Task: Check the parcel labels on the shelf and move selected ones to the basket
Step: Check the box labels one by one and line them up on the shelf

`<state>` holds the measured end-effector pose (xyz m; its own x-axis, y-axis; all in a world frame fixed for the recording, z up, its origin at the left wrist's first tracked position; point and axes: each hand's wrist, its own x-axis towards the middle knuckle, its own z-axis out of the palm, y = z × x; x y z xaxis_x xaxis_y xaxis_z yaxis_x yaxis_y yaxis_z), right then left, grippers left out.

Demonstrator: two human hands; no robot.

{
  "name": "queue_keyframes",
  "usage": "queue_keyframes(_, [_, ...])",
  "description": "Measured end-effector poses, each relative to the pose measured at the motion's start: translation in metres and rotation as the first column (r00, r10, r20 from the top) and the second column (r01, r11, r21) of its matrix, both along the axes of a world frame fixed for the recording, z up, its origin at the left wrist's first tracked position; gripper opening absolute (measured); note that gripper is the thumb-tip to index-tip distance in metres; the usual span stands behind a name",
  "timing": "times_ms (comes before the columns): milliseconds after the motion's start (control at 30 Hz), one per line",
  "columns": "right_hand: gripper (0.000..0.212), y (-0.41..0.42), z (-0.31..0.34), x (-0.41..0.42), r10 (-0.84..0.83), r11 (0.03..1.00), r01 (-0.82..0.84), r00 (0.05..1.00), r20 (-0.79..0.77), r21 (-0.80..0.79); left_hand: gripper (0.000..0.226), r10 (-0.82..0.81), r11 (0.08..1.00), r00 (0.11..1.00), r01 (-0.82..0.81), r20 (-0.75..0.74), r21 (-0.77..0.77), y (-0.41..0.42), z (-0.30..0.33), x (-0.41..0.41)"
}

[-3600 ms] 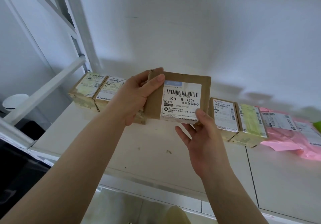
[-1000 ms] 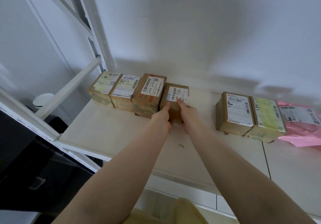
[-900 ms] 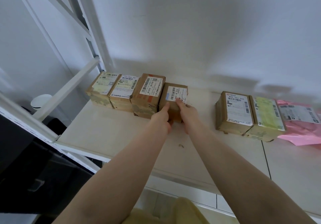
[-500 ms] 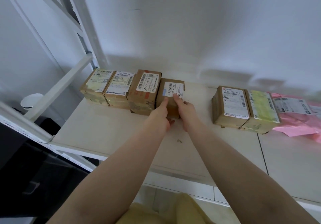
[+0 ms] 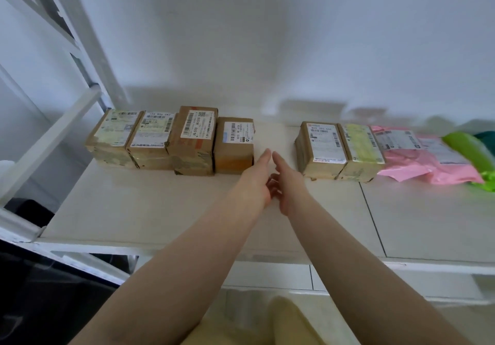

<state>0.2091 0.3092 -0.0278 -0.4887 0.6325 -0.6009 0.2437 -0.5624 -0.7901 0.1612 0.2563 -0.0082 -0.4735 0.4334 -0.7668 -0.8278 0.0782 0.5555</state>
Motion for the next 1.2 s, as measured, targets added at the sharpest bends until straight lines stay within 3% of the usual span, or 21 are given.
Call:
queue_keyframes(233, [0.051,0.045,-0.004,0.045,-0.151,0.988,0.15,0.988,-0.044,-0.027,0.068,-0.069,0.998,0.992,0.067,-0.106,-0.018,0.046,0.019,0.035])
queue_keyframes(400, [0.042,0.077,0.001,0.069,-0.174,0.983,0.172,0.985,-0.019,-0.071,0.067,-0.021,1.0,0.977,0.018,-0.213,-0.015,0.082,0.018,0.055])
queue_keyframes(600, [0.049,0.097,0.002,0.069,-0.169,0.976,0.164,0.985,-0.022,-0.146,0.052,0.03,0.998,0.938,-0.048,-0.344,-0.046,0.114,0.0,0.06])
queue_keyframes(733, [0.039,0.101,-0.004,0.064,-0.129,0.98,0.119,0.99,-0.054,-0.16,0.053,-0.02,0.988,0.891,-0.05,-0.453,-0.143,0.123,-0.011,0.059])
queue_keyframes(900, [0.034,0.099,-0.005,0.062,-0.119,0.985,0.109,0.991,-0.066,-0.136,0.037,-0.031,0.989,0.858,-0.048,-0.512,-0.141,0.122,-0.017,0.053])
queue_keyframes(1200, [0.043,0.089,-0.006,0.059,-0.119,0.986,0.107,0.989,-0.093,-0.127,0.028,0.081,0.995,0.875,-0.098,-0.477,-0.009,0.099,-0.011,0.057])
